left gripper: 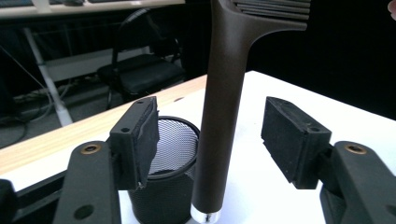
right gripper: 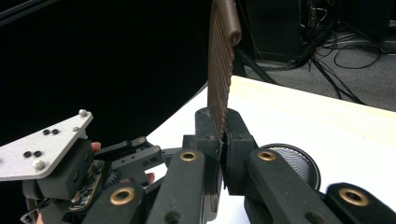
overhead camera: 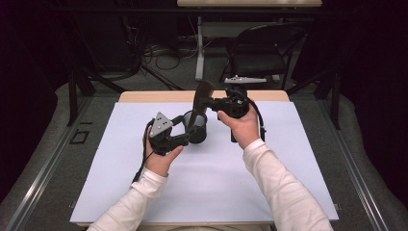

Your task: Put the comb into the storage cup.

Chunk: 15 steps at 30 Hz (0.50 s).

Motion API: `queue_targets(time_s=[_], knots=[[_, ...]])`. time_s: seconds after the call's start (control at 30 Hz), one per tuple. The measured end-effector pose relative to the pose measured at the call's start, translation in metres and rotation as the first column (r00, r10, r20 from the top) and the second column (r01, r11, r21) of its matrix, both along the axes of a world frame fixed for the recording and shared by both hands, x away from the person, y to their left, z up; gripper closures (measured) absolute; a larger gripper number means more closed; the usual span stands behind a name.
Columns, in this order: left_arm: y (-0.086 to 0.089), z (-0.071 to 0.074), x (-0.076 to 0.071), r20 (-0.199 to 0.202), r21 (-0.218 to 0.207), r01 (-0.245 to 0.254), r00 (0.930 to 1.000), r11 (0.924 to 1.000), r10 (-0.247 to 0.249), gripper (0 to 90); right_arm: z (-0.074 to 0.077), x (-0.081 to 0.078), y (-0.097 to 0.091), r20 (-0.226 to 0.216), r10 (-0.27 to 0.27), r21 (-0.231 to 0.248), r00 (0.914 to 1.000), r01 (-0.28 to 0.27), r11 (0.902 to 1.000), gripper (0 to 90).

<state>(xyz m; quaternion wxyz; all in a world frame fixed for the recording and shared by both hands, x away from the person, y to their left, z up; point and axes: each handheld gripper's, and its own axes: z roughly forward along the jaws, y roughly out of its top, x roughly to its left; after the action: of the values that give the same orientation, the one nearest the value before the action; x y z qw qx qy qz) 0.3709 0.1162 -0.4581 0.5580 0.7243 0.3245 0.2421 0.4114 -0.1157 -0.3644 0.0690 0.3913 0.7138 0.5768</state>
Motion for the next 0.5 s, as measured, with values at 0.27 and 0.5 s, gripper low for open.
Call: queue_targets(time_s=[0.27,0.5], knots=[[0.0002,0.0008,0.0012,-0.001,0.04,-0.018,0.9998,0.999,0.019,35.7,0.0007,0.0008,-0.0029,0.014,-0.025,0.001,0.9996,0.024,0.9997,87.6],[0.0013,0.0015,0.0014,0.002,0.031,-0.01,0.9999,0.9995,0.01,36.9,0.001,0.0008,-0.0042,0.034,-0.048,-0.001,0.9983,0.048,0.9988,87.6]])
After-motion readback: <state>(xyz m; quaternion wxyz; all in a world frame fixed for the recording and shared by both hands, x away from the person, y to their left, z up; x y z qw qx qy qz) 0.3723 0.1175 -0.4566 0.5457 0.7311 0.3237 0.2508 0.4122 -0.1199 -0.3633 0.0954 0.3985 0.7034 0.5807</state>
